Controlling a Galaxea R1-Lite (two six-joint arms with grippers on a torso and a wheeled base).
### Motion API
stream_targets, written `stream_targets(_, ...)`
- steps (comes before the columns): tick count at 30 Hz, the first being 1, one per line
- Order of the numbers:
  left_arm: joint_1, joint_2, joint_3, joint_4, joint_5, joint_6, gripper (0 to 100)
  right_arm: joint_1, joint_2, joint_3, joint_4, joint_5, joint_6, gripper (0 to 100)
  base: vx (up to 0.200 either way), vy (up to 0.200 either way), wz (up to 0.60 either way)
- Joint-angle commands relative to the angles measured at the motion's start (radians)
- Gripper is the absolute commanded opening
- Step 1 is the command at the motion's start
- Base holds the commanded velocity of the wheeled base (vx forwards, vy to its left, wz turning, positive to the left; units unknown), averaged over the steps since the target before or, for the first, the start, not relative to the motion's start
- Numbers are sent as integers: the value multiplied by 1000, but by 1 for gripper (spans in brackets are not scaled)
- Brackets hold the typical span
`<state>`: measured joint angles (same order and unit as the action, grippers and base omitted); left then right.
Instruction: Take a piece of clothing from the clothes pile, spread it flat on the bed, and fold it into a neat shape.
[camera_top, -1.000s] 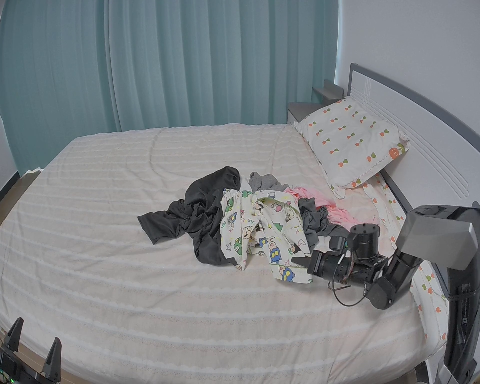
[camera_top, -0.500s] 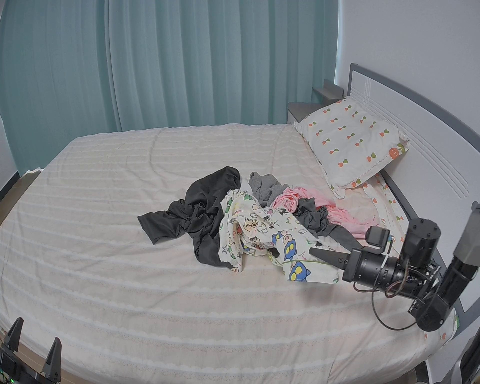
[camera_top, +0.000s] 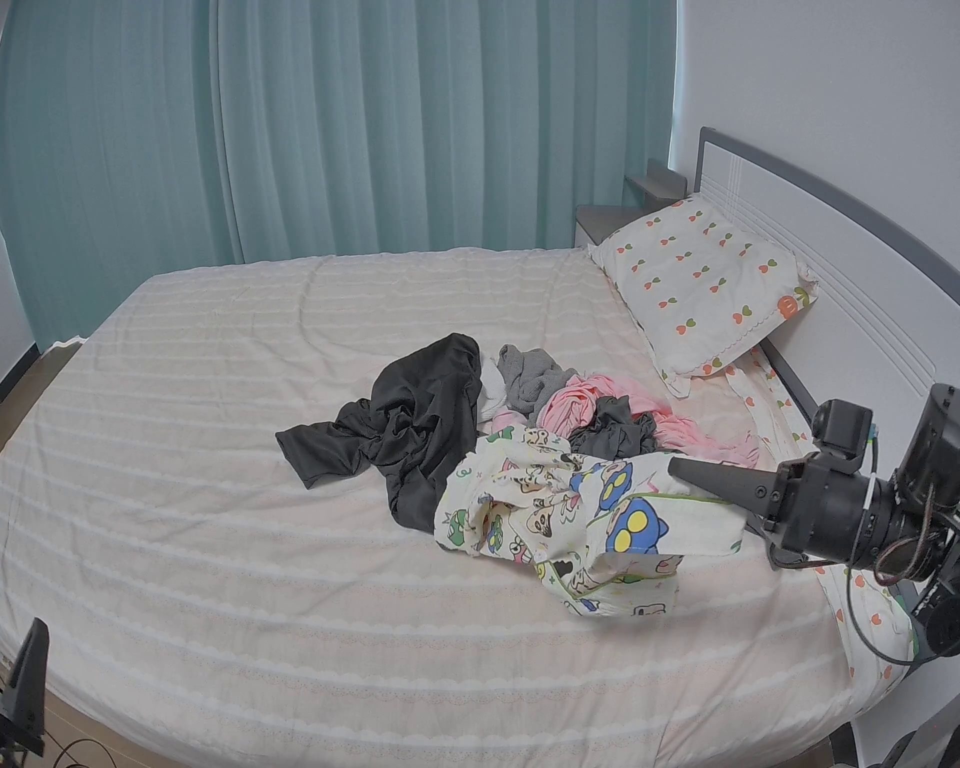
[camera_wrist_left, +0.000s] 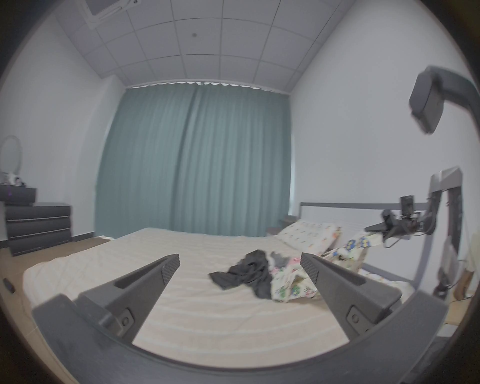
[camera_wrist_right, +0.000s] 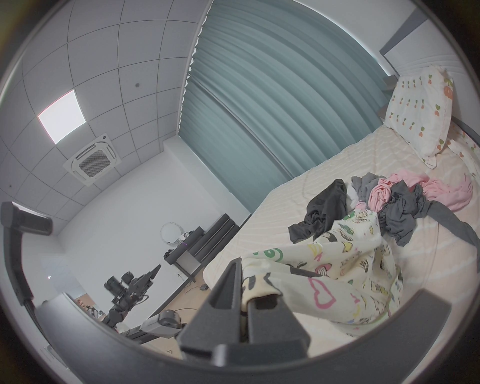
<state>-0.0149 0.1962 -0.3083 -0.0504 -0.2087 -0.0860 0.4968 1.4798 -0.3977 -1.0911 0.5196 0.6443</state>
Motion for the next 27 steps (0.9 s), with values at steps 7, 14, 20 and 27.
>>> stream_targets(7, -175, 681, -80, -91, -379, -15, 100, -3, -223, -259, 307, 59, 0, 0, 0, 0, 0)
stream_targets(14, -315, 921, -71, -100, -379, -9, 100, -17, -210, -345, 413, 59, 0, 0, 0, 0, 0)
stream_targets(20, -389, 1095, -2, -284, -379, -12, 100, -17, -187, -379, 416, 57, 2, 0, 0, 0, 0)
stream_targets(27, -473, 1385, 60, -565, -316, -15, 100, -17, -154, -420, 418, 56, 6, 0, 0, 0, 0)
